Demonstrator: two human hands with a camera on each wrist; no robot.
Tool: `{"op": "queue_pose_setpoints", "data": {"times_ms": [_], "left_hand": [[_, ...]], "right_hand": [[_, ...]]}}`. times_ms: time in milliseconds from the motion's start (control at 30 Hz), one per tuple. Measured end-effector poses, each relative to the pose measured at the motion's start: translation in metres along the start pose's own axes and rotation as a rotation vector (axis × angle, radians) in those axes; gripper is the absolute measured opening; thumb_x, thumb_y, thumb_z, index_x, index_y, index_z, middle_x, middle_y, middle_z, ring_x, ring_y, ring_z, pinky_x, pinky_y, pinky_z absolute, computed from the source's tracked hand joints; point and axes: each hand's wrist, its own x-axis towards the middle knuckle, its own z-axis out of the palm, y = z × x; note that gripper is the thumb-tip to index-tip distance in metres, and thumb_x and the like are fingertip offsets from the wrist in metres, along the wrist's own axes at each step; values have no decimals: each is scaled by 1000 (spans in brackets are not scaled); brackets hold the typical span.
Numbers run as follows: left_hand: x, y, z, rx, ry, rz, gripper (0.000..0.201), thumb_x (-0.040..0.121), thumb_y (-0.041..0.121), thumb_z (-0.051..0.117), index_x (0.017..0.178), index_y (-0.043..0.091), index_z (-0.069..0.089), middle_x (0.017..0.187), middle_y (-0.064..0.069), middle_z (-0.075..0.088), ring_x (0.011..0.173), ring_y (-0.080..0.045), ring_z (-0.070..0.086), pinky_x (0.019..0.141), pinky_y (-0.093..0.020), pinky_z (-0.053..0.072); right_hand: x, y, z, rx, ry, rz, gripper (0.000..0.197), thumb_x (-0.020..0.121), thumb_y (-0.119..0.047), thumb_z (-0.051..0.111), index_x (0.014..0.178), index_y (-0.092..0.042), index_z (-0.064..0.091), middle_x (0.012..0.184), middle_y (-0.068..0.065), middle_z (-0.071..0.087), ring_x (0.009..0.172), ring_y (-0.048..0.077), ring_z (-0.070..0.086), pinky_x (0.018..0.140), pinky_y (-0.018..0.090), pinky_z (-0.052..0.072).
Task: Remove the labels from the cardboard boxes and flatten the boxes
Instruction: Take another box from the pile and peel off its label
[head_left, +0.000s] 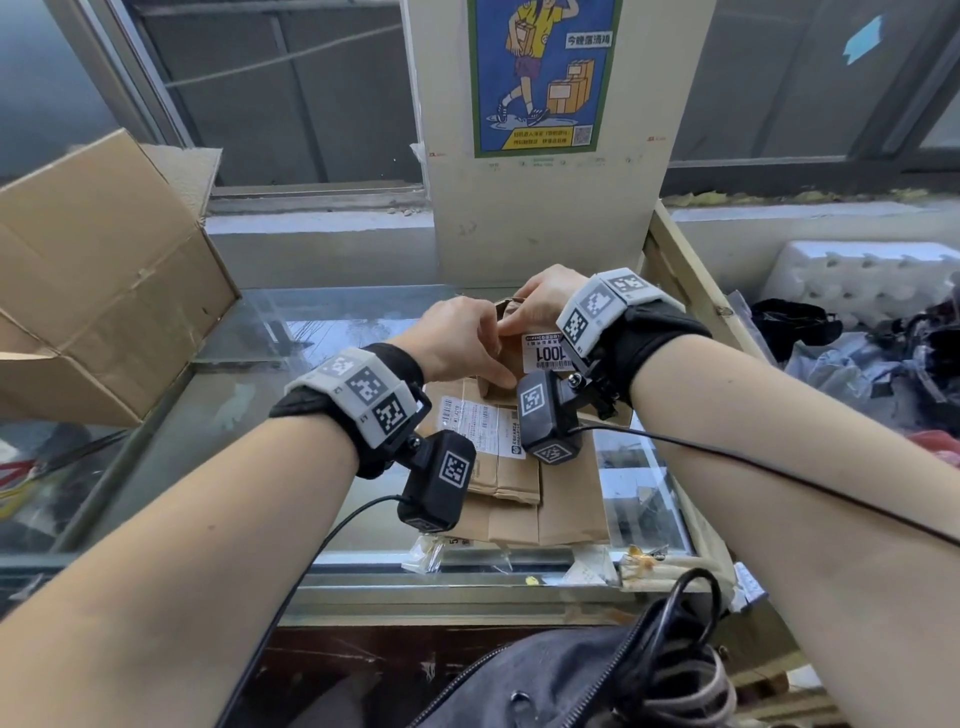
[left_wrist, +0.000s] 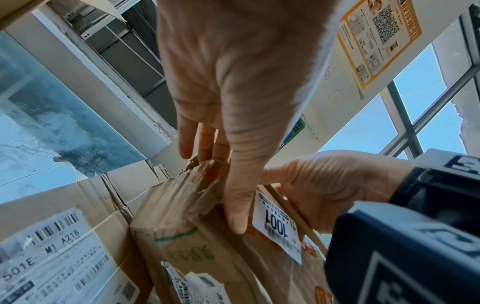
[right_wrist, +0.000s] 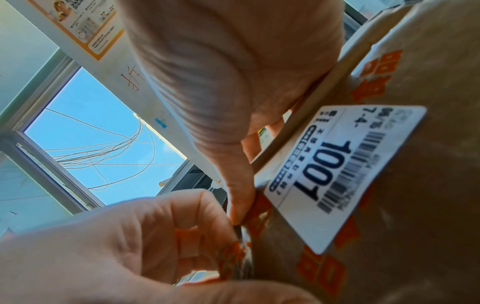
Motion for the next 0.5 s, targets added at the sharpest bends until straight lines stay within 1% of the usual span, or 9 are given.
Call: {"op": "queue_pose_setpoints", "data": {"times_ms": [67,133,233,267,367,400,433,467,500], "left_hand": [[-1,-1,3,-1,-1,15,34,67,27,85,72,20,51,87,3,59,84,-18,53,64,-28,42],[-3,-1,5,9,10,22,38,66,25,85,67,21,46,81,6,56,80,-17,51,60,-28,39],[-4,-2,7,9,23,9,41,63,24,85,62,21,44,76,7,55,78,-18,51,65,-31,41],[-4,-2,8,16,30,1,41,63,24,85,61,21,44,75,7,55,77,-18,51,66,-31,43],[-6,-3,12,45,45,-10,39,63,24,84,60,21,45,73,7,54,77,-19,53,68,-32,45],[-6,-3,14,45,54,-4,38,64,24,83,60,22,45,73,7,54,76,-20,53,67,-32,45],[-8,-2,16,36,63,4,39,64,23,84,60,22,45,73,7,54,76,-20,53,67,-32,45],[-9,-1,18,19,70,10,40,65,22,84,59,22,44,73,6,55,75,-20,52,66,-32,44],[-10,-1,19,-8,78,15,40,65,20,83,59,21,44,74,5,56,76,-20,52,64,-31,43]], "right_hand": [[-2,0,1,-8,-5,-1,46,65,-48,82,95,-14,73,93,2,73,92,18,68,77,29,52],[-5,0,3,-4,4,1,47,64,-49,82,94,-14,73,92,2,73,92,19,68,79,30,52],[-8,-3,7,-9,27,8,52,64,-47,82,102,-13,71,98,2,71,95,20,67,90,32,52],[-8,-3,8,-13,29,7,53,62,-47,83,102,-14,71,98,2,71,94,20,66,91,34,52],[-5,-4,12,-30,24,-11,50,52,-52,82,85,-16,73,84,1,73,87,22,69,84,37,56],[-2,-2,14,-32,17,-19,51,48,-54,81,81,-17,72,81,0,73,85,22,70,83,38,56],[-2,0,13,-36,14,-19,53,46,-55,81,82,-17,72,81,0,73,85,21,70,84,39,56],[-5,0,12,-35,16,-16,55,46,-55,81,86,-19,73,86,0,74,86,21,70,86,39,56],[-11,0,9,-22,23,-14,57,50,-54,83,94,-20,73,95,0,73,93,20,68,91,38,53]]}}
